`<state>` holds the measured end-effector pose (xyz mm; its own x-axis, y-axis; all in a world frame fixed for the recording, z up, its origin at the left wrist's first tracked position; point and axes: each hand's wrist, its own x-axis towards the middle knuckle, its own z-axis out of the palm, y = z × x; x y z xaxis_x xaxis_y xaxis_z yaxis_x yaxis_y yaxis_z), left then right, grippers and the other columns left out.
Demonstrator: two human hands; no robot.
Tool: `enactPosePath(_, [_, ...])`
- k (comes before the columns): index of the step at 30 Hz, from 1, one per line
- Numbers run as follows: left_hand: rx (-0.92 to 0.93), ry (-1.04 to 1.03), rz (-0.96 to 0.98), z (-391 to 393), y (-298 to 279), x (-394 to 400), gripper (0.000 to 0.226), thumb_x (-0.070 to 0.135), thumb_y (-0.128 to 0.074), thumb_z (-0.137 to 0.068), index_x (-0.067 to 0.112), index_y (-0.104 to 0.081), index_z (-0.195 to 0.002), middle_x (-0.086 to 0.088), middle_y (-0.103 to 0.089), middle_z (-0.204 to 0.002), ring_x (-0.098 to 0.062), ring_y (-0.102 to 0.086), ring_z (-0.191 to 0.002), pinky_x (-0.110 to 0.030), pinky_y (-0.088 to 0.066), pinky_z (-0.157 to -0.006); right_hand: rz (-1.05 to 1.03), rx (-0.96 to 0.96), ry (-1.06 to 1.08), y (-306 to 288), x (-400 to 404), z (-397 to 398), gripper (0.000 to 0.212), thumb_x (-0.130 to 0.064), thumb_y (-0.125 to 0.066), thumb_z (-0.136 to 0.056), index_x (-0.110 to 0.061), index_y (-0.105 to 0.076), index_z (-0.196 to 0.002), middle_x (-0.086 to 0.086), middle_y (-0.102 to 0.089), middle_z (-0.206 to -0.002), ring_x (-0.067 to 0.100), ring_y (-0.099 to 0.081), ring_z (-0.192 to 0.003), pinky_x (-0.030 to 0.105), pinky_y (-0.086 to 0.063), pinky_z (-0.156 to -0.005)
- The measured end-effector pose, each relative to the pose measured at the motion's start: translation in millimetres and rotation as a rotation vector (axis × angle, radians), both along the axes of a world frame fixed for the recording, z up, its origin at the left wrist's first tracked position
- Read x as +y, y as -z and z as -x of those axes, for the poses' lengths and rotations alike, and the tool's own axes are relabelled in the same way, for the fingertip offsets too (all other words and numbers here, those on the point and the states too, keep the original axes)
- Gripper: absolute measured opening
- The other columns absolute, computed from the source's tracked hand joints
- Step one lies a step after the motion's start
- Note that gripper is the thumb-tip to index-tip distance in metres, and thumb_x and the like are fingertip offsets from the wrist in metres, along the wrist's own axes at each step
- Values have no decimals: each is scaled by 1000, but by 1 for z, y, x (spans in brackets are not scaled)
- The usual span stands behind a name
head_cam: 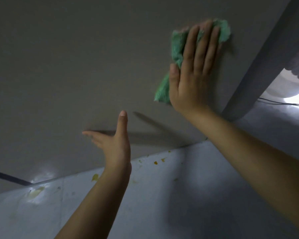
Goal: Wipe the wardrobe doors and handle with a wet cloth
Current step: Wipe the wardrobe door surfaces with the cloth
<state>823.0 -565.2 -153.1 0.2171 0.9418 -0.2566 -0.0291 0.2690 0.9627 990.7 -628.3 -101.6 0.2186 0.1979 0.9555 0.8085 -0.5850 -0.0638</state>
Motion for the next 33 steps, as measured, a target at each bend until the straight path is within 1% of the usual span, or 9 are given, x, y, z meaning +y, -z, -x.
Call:
enactPosePath(5, [-44,-32,-21,-8,1,-1,117,45,-70,-81,23,24,-147,1,-2,-161,-12,-10,-146,-30,-13,-115,122,25,-21,56,-7,-2,58,-35,-25,-100,2,-24,-145,35,-35,-141,47,-19,-133,42,4,-118])
enactPosePath(8, [-46,-39,-26,-7,2,-4,115,45,-69,-81,23,22,-148,1,-1,-161,-12,-9,-146,-29,-12,-114,296,32,-24,115,-25,-5,62,-37,-23,-103,-13,4,-152,16,3,-159,34,4,-146,43,6,-119])
enactPosePath(11, [-64,-45,-30,-5,4,0,116,45,-70,-80,23,20,-149,2,-3,-160,-12,-13,-146,-28,-14,-114,330,-11,-15,127,-34,-7,63,-38,-24,-102,-15,8,-152,5,19,-158,26,14,-146,40,8,-119])
enactPosePath(13, [-67,-40,-23,-6,5,3,118,47,-70,-79,22,22,-148,3,-4,-160,-11,-14,-145,-31,-14,-116,299,-23,-37,109,-34,-6,63,-38,-24,-102,-15,6,-152,8,13,-160,25,13,-146,39,8,-119])
enactPosePath(18, [-40,-58,-34,-5,10,3,118,51,-70,-79,23,22,-148,5,-2,-160,-11,-12,-146,-38,-12,-119,33,59,-25,41,-10,-9,55,-36,-25,-101,-3,-23,-144,32,-37,-142,43,-18,-136,41,4,-118])
enactPosePath(22, [-67,-80,-19,-9,9,3,116,49,-70,-80,22,20,-149,5,-4,-160,-10,-18,-144,-37,-16,-119,103,114,15,86,-20,-11,57,-37,-24,-102,-12,-8,-151,23,-13,-154,34,3,-146,43,3,-119])
enactPosePath(26, [-109,-51,-7,-7,8,8,129,60,-72,-67,23,21,-148,6,-8,-160,-10,-23,-142,-40,-19,-118,192,285,79,131,-44,-9,52,-39,-19,-103,-9,-12,-144,25,-18,-145,33,-2,-143,38,4,-119])
enactPosePath(30, [-112,-11,-1,0,10,5,135,70,-68,-55,29,21,-148,9,-7,-160,-10,-23,-142,-42,-19,-118,10,302,-14,78,-38,-8,58,-33,-25,-101,6,-23,-145,36,-23,-146,41,-12,-138,32,4,-119])
enactPosePath(33, [-107,-27,-15,-2,12,6,121,60,-69,-73,26,20,-148,7,-6,-160,-11,-22,-143,-42,-18,-118,-296,340,75,22,-22,-21,56,-24,-31,-97,10,-29,-141,35,-28,-146,44,-21,-138,36,-3,-117])
